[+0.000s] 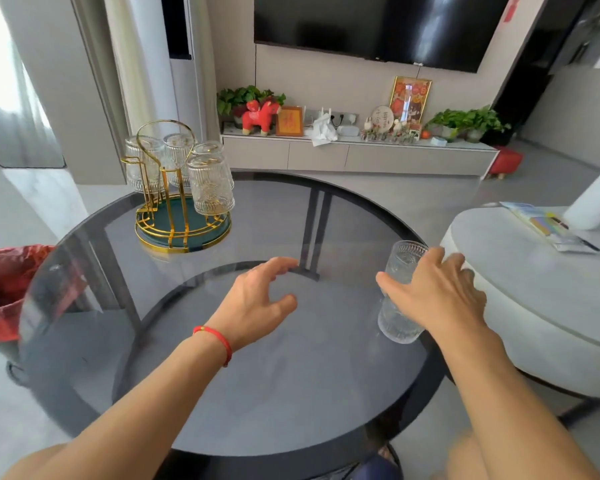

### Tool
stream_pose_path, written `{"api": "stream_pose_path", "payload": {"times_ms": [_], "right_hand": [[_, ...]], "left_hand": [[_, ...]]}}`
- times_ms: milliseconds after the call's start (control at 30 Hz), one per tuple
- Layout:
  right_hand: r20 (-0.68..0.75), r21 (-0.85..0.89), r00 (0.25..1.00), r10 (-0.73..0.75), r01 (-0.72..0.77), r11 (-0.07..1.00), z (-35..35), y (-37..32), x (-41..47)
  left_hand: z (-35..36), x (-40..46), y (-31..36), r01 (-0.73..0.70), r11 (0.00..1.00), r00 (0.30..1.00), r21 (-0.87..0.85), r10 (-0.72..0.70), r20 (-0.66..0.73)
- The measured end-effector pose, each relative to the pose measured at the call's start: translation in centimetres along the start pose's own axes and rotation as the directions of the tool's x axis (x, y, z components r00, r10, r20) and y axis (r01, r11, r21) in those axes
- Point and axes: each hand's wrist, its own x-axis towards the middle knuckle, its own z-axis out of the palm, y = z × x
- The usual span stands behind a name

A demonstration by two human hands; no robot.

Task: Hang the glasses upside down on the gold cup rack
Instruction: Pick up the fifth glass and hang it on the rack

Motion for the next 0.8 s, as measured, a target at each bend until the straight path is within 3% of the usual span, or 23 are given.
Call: {"api": "stream_pose_path", "payload": {"times_ms": [100,267,367,433,500,533,567,633,733,800], "right_hand": [[0.087,0.05,0.996,0.015,-0.019,0.999,0.1,0.7,-0.2],[0.078,0.108,0.995,-0.061,0.053,0.993,-0.6,0.3,-1.2],[0.086,0.383,0.987,-0.137,0.095,0.919,-1.1,-0.6,-2.3],[0.12,0.673,0.971,-0.208,0.075,0.736,-1.1,-2.0,-2.8],[0.185,0.859,0.931,-0.316,0.003,0.512,-0.3,-4.3,-3.4],[0.216,0.905,0.905,-0.366,-0.045,0.424,0.3,-5.4,-3.6],[0.236,0.927,0.878,-0.416,-0.075,0.367,0.8,-6.7,-3.8],[0.264,0.921,0.816,-0.514,-0.055,0.385,1.5,-8.9,-3.7],[0.293,0.815,0.697,-0.655,0.176,0.552,2.1,-12.6,-3.4],[0.261,0.75,0.66,-0.705,0.322,0.579,2.5,-16.1,-3.4]], "left_hand": [[0.3,-0.3,0.2,0.021,1.0,1.0,-0.013,-0.021,0.009],[0.7,-0.8,0.5,0.053,0.996,0.998,-0.07,-0.051,0.029],[0.9,-0.9,0.8,0.158,0.958,0.987,-0.239,-0.145,0.072],[0.6,-0.9,1.3,0.332,0.808,0.943,-0.487,-0.285,0.171],[-0.5,-0.5,1.3,0.485,0.524,0.871,-0.7,-0.364,0.331],[-1.2,-0.3,1.1,0.495,0.405,0.859,-0.769,-0.357,0.366],[-2.1,-0.2,0.7,0.471,0.347,0.866,-0.811,-0.358,0.349],[-3.9,0.2,-0.5,0.399,0.394,0.883,-0.828,-0.409,0.231],[-6.7,0.7,-2.3,0.293,0.543,0.883,-0.787,-0.47,0.004],[-8.1,0.8,-3.4,0.203,0.599,0.883,-0.775,-0.454,-0.12]]}}
